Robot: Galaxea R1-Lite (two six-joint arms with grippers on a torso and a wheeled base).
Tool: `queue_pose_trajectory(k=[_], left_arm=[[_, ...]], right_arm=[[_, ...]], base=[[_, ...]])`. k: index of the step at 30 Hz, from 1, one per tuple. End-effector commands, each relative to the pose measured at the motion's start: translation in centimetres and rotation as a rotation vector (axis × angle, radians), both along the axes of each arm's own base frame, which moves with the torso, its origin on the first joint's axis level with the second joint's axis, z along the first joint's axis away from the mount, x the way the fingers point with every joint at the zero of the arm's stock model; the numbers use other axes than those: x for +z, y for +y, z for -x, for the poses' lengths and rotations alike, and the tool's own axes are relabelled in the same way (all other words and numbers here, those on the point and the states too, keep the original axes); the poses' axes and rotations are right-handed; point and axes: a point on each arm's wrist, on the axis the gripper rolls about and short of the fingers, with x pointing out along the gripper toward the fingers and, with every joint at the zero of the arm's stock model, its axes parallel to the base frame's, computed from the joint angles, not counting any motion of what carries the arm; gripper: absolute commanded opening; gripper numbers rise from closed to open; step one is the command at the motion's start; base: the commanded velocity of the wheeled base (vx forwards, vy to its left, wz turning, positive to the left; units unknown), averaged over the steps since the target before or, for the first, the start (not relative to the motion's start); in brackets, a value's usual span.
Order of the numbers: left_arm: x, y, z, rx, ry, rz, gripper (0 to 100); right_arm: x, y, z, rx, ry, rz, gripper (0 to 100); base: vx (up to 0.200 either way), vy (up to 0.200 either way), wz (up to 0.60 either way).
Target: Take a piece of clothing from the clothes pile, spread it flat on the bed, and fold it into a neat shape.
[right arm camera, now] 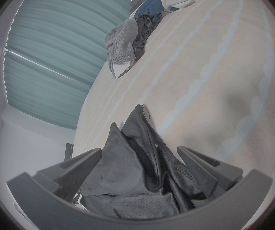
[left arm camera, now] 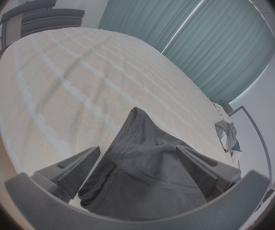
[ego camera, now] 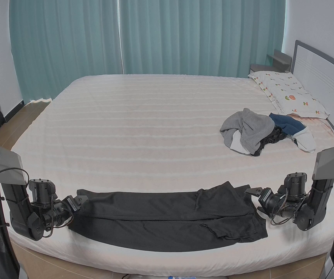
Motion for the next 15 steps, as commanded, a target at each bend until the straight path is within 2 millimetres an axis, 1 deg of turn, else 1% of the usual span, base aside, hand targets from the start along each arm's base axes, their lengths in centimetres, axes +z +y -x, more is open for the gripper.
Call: queue_pose_trajectory(k=[1, 5, 6, 11, 15], left_arm=[[0.5, -0.1, -0.2, 0.01, -0.021, -0.012, 100], [0.0, -0.1, -0.2, 0.016, -0.006, -0.02, 100], [-0.3, -0.1, -0.2, 0.014, 0.003, -0.025, 0], [-1.1, -0.1, -0.1, 0.003, 0.032, -0.069, 0], [-1.3, -0.1, -0.2, 0.005, 0.035, -0.072, 0]], right_arm=[[0.1, 0.2, 0.0, 0.007, -0.001, -0.001, 100], [0.1, 0.2, 0.0, 0.007, -0.003, -0.001, 100], [0.1, 0.2, 0.0, 0.007, -0.003, -0.001, 100], [0.1, 0.2, 0.0, 0.005, -0.004, 0.0, 100], [0.2, 0.2, 0.0, 0.005, -0.006, -0.001, 100]], base=[[0.0, 0.0, 0.0], [0.0, 0.0, 0.0], [0.0, 0.0, 0.0], [0.0, 0.0, 0.0], [0.0, 0.0, 0.0]])
